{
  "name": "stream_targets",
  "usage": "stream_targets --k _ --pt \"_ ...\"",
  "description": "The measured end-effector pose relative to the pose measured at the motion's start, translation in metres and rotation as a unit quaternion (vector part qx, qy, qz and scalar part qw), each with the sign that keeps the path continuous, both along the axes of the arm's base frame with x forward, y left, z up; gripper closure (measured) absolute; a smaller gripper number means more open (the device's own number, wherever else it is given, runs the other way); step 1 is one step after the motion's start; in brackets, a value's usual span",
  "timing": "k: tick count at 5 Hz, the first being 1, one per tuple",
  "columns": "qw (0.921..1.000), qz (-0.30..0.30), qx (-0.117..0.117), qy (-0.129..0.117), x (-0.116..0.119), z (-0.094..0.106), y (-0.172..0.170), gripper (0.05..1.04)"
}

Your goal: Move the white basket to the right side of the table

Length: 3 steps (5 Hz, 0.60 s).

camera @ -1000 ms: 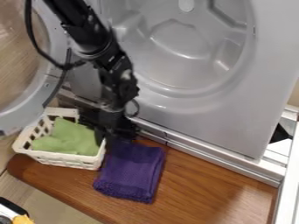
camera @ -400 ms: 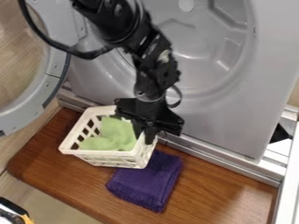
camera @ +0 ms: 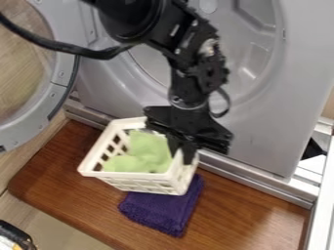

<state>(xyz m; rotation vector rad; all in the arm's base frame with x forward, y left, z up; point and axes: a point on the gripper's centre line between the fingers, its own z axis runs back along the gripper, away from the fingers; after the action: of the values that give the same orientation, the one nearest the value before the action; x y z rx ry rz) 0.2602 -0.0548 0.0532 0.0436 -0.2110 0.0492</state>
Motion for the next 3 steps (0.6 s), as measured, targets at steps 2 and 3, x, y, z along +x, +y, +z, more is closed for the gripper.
stream_targets --k 2,3 --pt "0.9996 -0.018 -0.022 -0.001 0.0 -0.019 -0.04 0.992" --pt "0.9998 -0.013 -0.009 0.01 0.005 -0.034 -0.055 0.992"
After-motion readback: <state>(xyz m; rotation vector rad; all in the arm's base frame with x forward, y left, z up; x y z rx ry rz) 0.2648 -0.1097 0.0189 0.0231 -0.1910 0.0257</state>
